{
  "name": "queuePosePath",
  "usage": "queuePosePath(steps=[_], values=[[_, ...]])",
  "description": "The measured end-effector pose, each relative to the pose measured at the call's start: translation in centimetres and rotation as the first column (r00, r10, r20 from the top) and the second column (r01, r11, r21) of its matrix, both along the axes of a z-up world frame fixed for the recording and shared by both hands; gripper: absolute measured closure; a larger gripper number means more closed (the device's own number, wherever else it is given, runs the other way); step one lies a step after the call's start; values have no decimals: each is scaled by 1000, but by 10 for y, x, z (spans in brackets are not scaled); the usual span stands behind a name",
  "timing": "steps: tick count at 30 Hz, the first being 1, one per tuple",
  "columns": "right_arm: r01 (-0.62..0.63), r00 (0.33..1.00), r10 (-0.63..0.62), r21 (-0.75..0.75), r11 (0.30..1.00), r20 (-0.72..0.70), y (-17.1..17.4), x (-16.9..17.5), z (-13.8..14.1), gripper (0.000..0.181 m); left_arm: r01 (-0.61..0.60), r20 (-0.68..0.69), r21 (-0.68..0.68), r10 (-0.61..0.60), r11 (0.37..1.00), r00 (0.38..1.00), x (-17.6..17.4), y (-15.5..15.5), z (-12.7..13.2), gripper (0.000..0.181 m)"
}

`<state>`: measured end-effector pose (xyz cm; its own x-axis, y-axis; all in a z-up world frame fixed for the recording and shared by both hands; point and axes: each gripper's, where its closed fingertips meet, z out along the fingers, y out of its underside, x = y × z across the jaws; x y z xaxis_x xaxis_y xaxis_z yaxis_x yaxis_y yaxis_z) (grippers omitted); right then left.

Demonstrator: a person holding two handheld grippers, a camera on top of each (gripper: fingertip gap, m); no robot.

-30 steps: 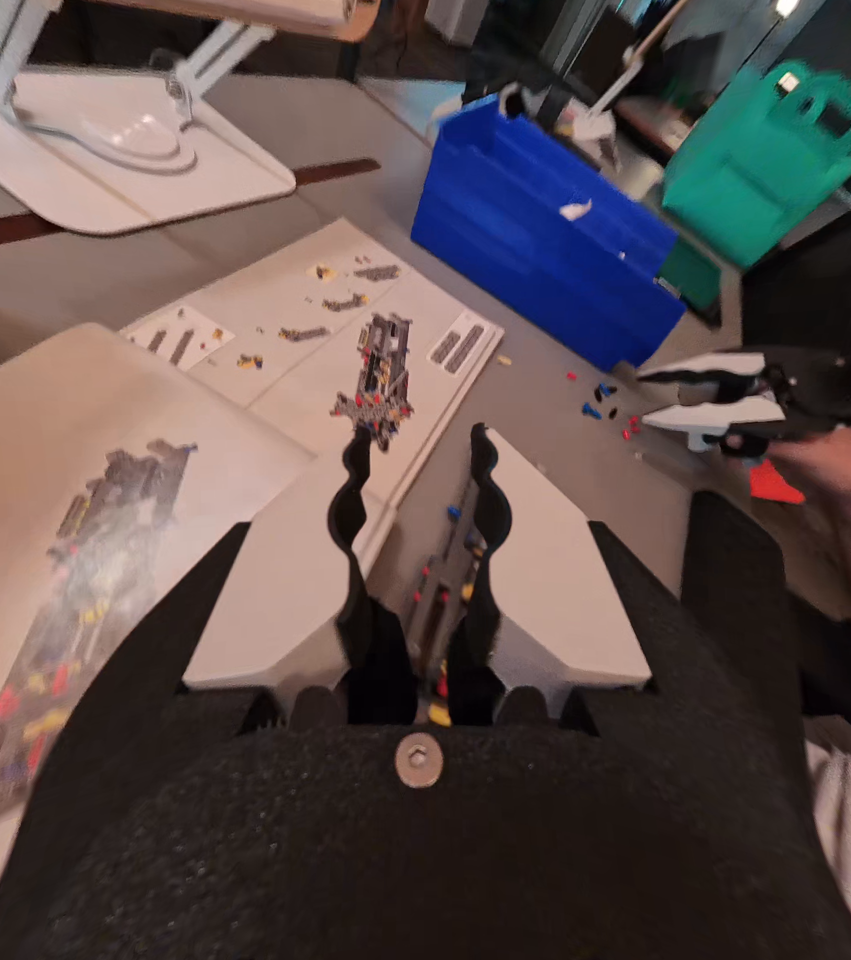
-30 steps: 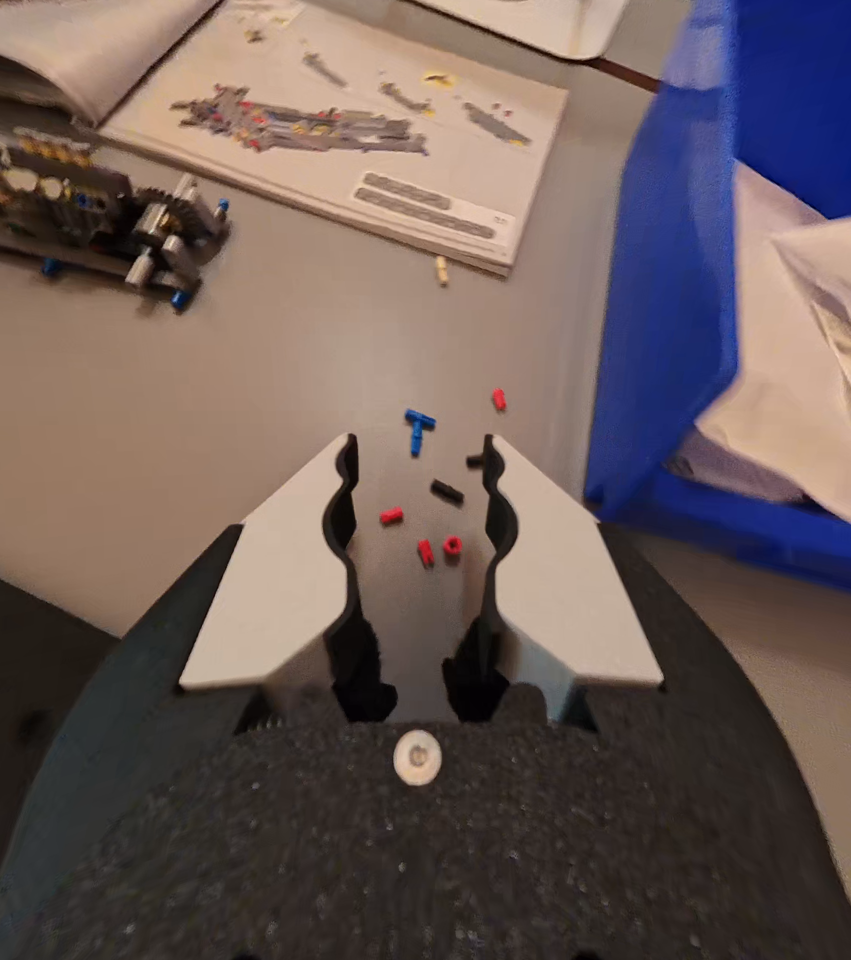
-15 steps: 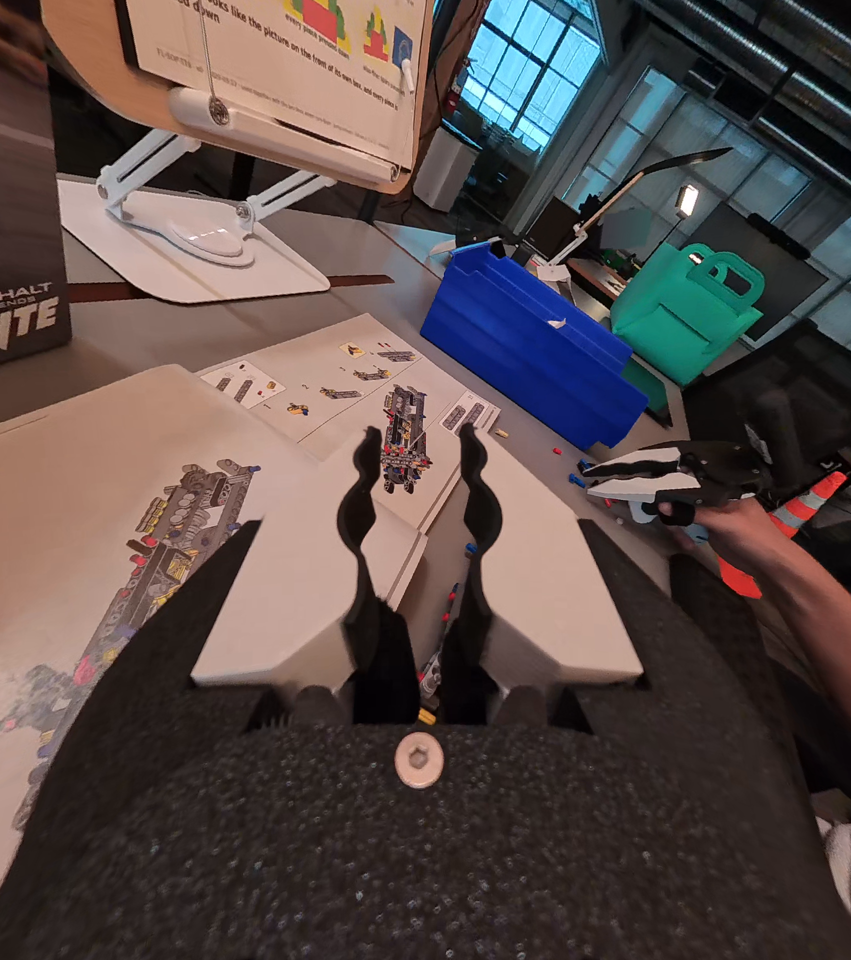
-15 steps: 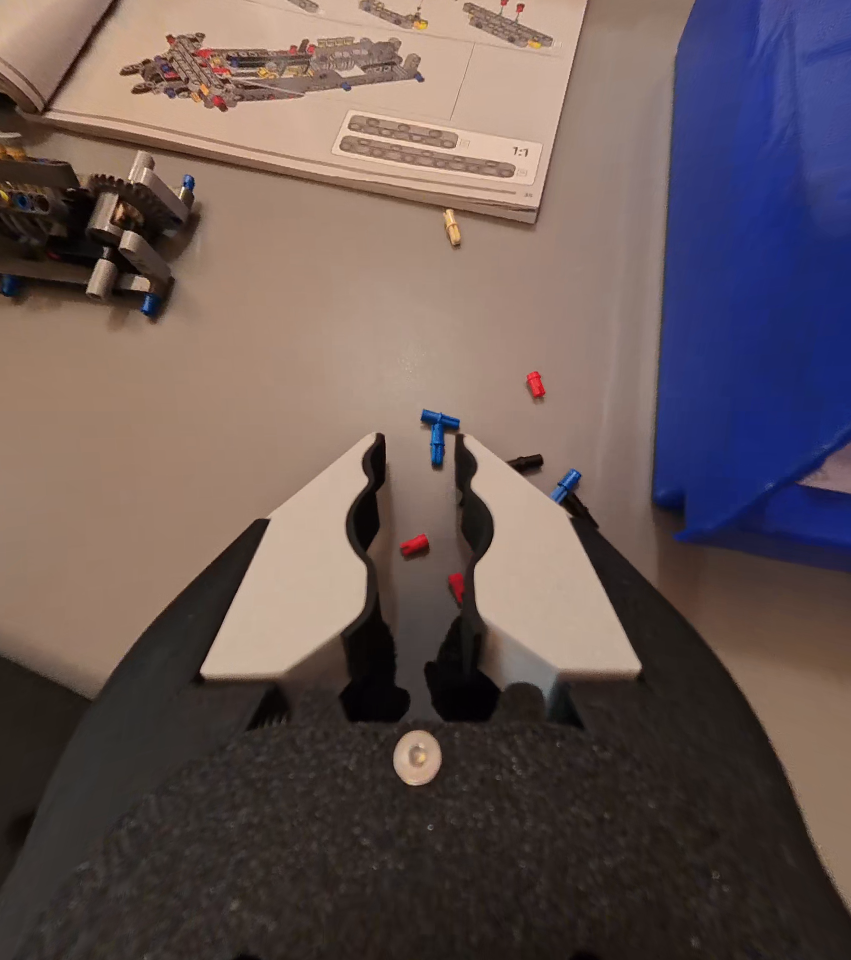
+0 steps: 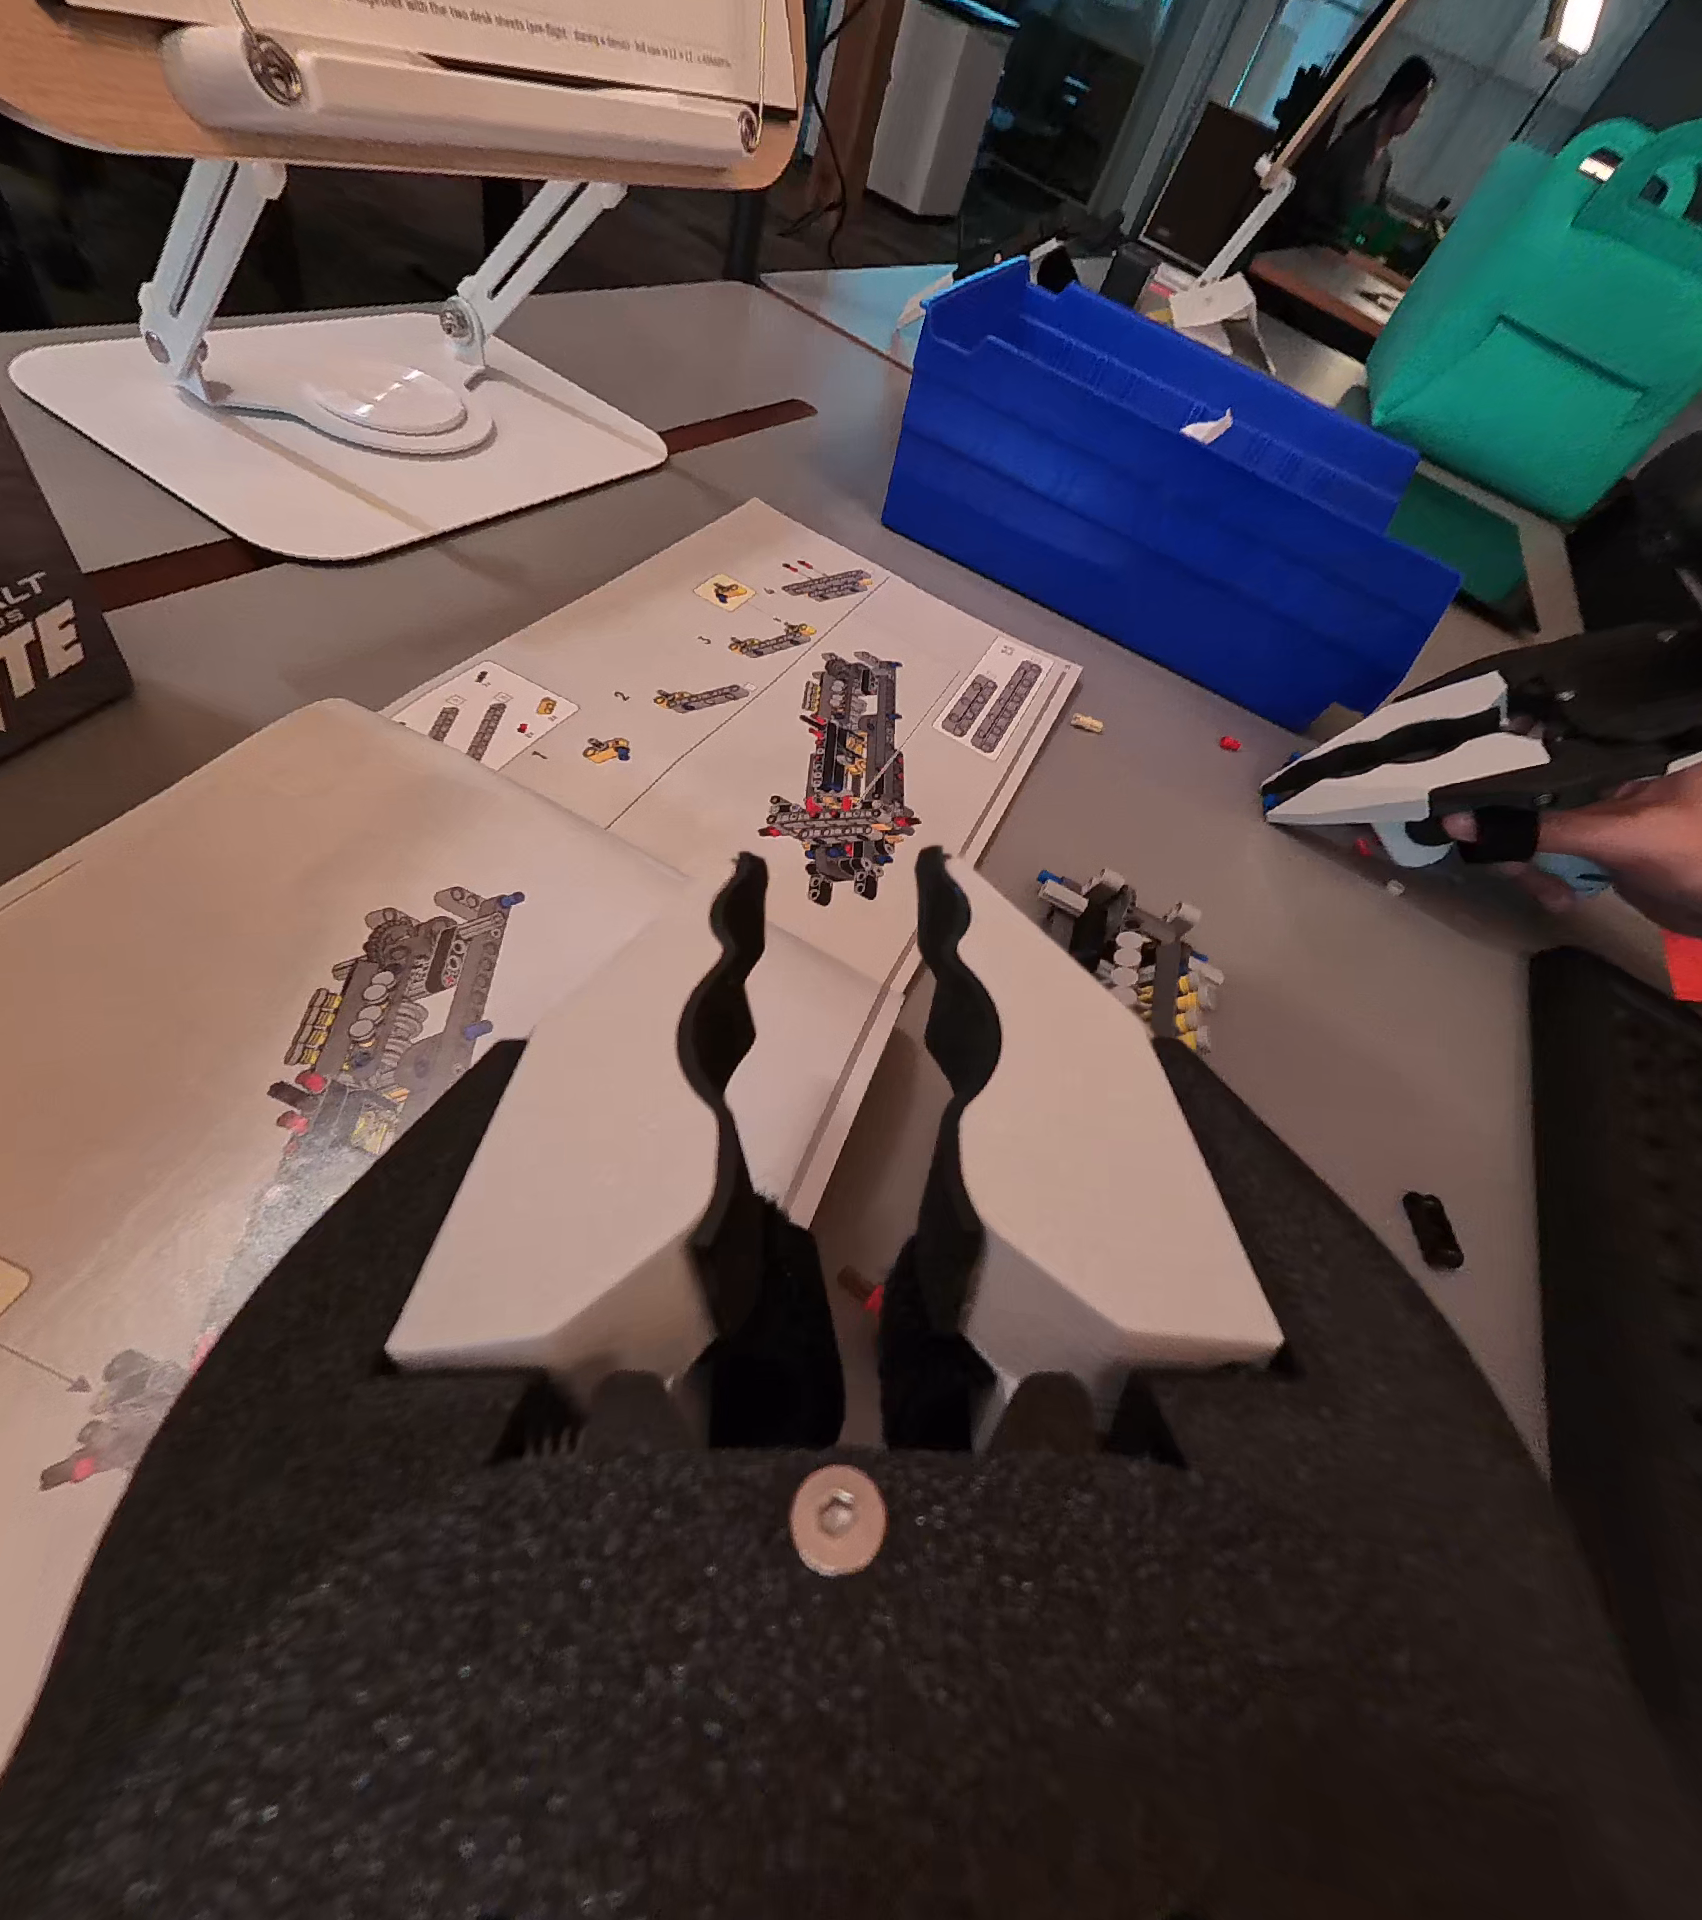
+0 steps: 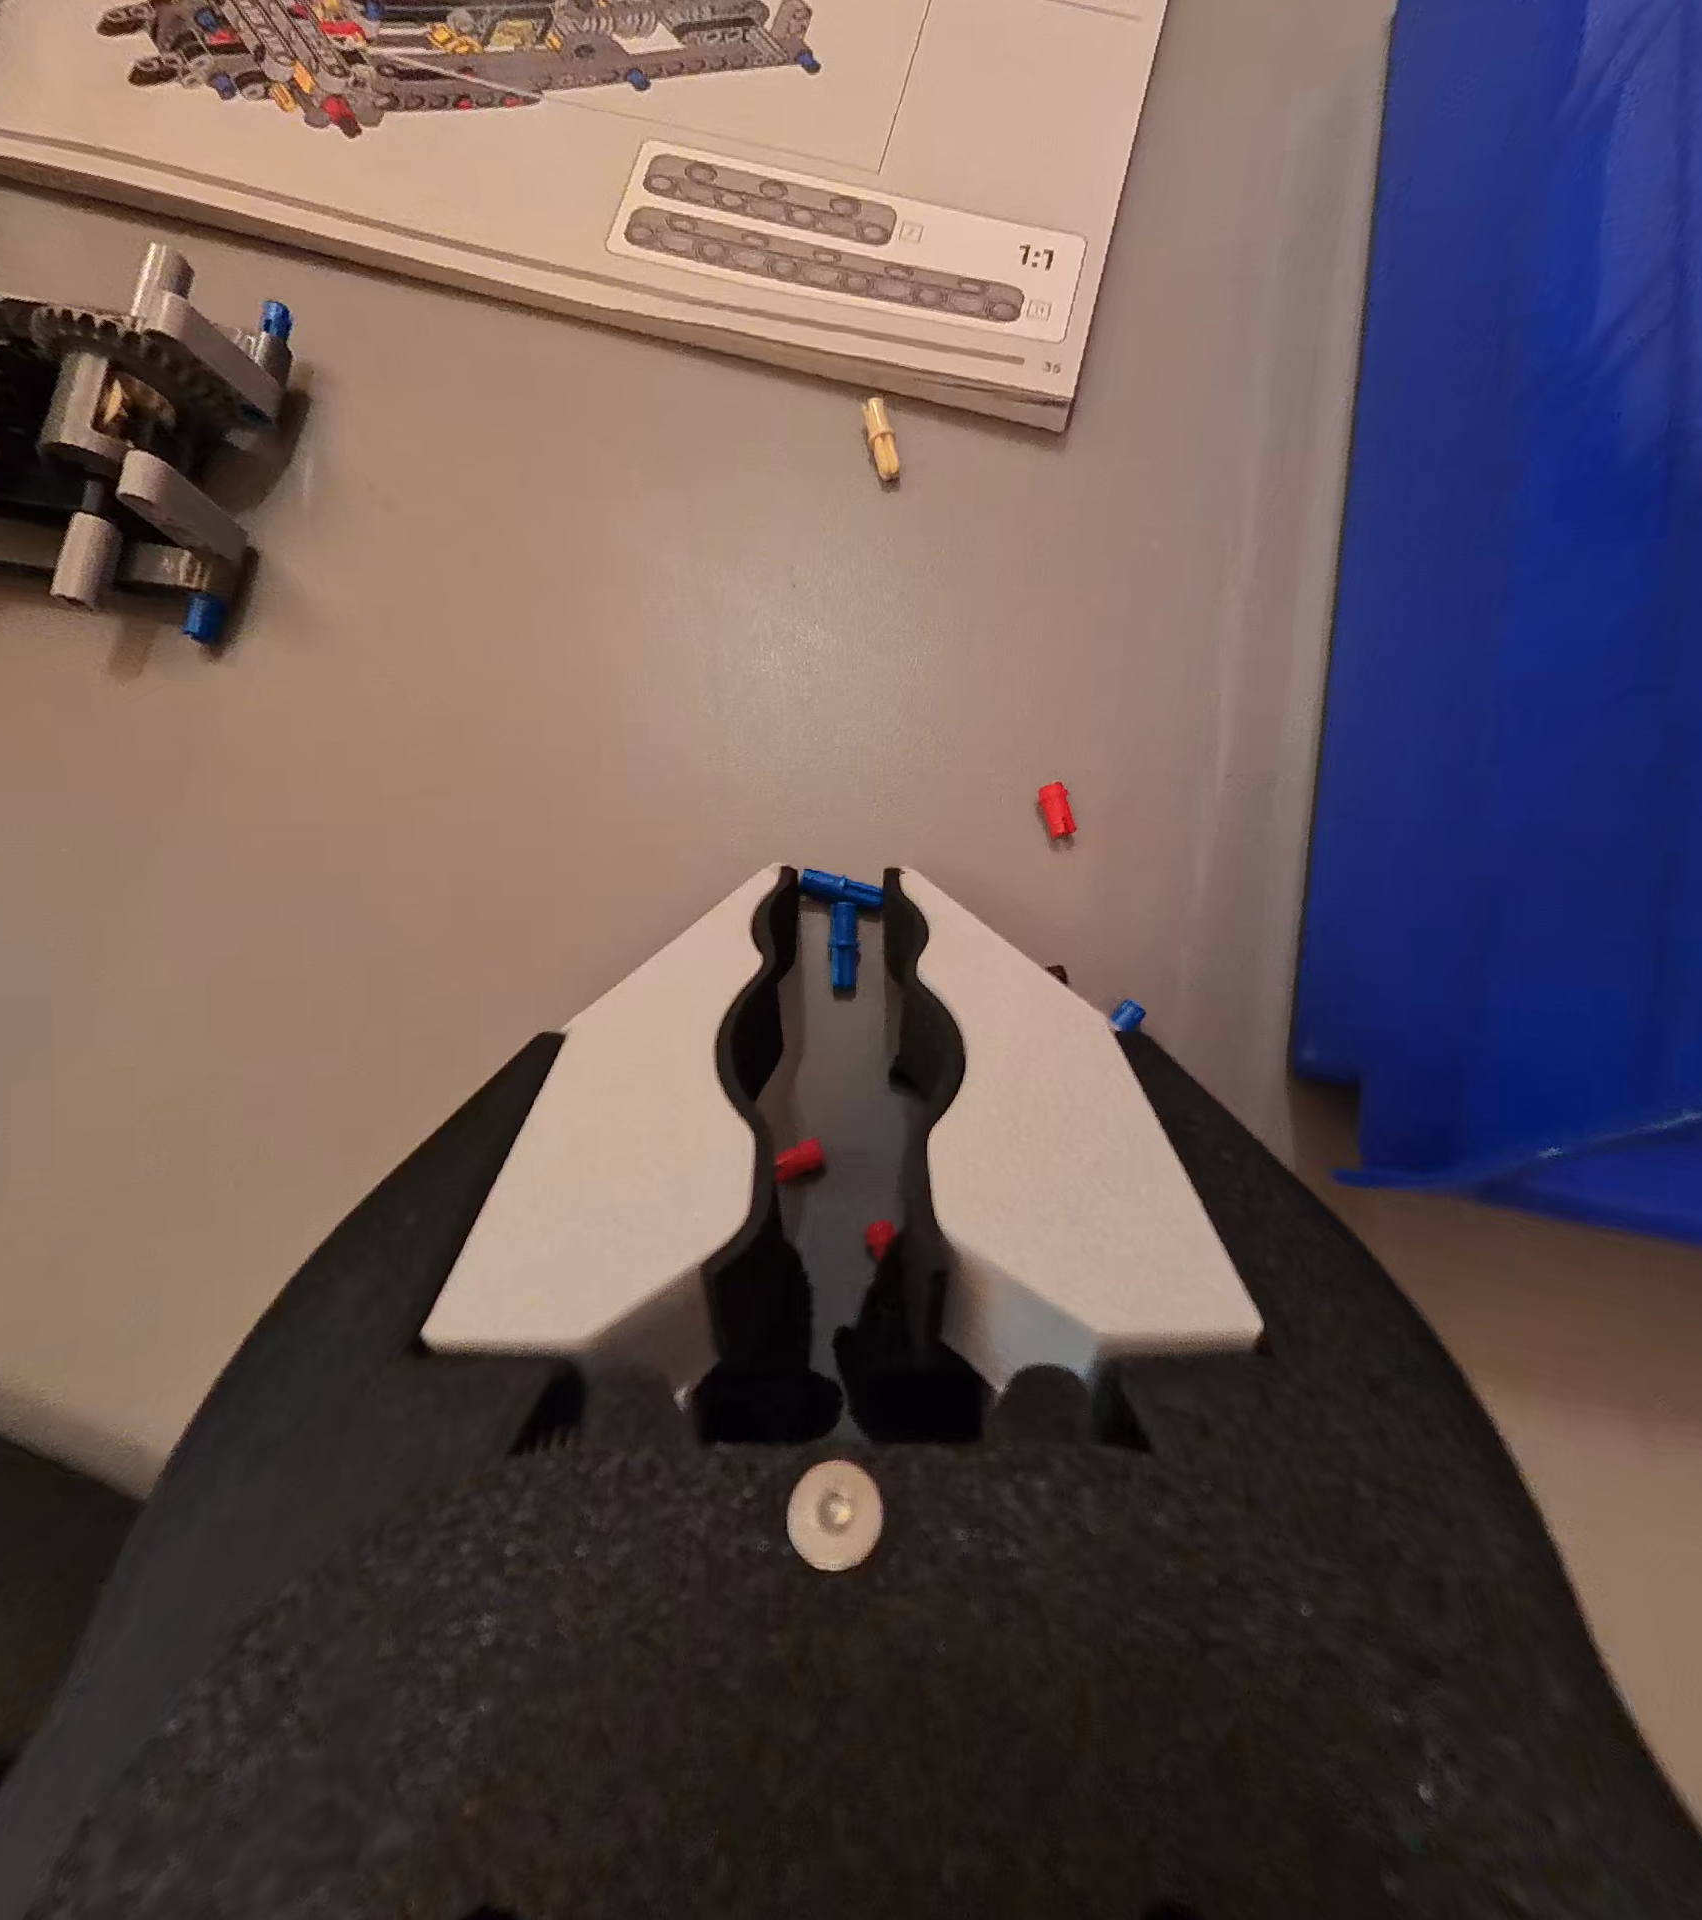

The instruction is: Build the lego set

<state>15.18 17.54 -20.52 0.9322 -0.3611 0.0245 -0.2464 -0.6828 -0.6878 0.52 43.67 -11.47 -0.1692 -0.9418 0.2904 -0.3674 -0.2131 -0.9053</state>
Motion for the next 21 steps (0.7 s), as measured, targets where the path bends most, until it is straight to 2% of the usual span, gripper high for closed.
queuePosePath(steps=[3, 5, 8, 10, 13, 16, 21], values=[[-12, 1000, 12, 9, 1000, 16, 1, -1, 2, 167, 4, -6, 37, -4, 999, 1000, 0, -2, -2, 154], [-62, 998, 61, 50, 997, 18, 10, -16, 14, 166, 4, -6, 65, -4, 998, 1000, 0, -3, -2, 154], [-288, 957, 291, 147, 946, 4, 39, -87, 38, 166, 5, -13, 95, -4, 995, 1000, 1, -4, -4, 154], [-380, 922, 386, 120, 917, -27, 52, -133, 36, 166, 8, -13, 97, -6, 995, 1000, 1, -5, -4, 154], [-324, 946, 323, -21, 946, -28, 62, -153, 15, 166, 12, -19, 94, -10, 996, 1000, 1, -7, -6, 154], [-248, 969, 247, -47, 968, -26, 70, -153, 6, 167, 10, -22, 106, -8, 994, 1000, 1, -6, -6, 154], [-232, 972, 230, -85, 969, -37, 75, -150, -2, 166, 11, -25, 113, -9, 994, 1000, 1, -7, -7, 154]])
